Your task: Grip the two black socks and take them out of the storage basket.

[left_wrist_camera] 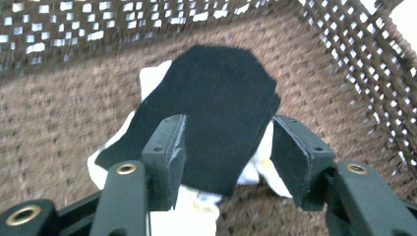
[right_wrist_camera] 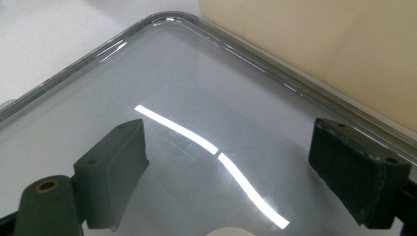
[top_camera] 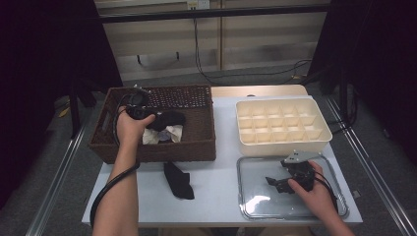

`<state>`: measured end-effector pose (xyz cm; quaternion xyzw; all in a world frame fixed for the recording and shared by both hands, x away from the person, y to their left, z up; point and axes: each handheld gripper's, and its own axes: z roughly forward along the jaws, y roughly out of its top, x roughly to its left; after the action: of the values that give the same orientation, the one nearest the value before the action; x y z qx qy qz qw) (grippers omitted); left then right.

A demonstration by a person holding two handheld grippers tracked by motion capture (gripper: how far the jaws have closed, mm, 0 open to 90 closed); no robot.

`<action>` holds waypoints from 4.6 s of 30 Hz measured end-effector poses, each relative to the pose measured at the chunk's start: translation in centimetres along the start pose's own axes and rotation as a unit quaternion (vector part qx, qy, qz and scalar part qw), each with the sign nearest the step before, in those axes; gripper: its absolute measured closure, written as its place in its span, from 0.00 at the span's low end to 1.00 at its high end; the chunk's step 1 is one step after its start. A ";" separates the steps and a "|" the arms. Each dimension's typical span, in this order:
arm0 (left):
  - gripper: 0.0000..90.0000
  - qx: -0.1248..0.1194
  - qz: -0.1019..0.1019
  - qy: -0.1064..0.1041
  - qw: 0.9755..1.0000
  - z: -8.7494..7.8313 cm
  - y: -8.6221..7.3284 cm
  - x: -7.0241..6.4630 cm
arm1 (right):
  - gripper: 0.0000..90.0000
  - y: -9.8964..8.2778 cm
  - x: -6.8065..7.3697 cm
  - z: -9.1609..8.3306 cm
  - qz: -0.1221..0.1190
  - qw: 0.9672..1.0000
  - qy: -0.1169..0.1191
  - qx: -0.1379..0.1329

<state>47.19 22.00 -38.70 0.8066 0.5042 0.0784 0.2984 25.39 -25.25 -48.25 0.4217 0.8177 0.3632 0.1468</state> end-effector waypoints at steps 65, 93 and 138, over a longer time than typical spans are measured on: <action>0.99 -0.008 0.061 -0.018 0.998 -7.8 5.1 -3.7 | 0.15 0.0 0.0 0.0 0.000 1.000 0.001 -0.003; 0.99 0.003 0.098 -0.110 0.989 -12.4 5.8 -8.7 | 0.15 0.0 0.0 0.0 -0.001 1.000 0.001 -0.004; 0.99 -0.002 0.186 -0.184 0.965 -13.3 0.8 -16.2 | 0.15 0.0 0.0 0.0 -0.002 1.000 -0.001 0.000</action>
<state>34.33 13.15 -24.68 0.8863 0.2812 -0.0165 0.3675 25.37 -25.25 -48.26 0.4206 0.8182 0.3630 0.1481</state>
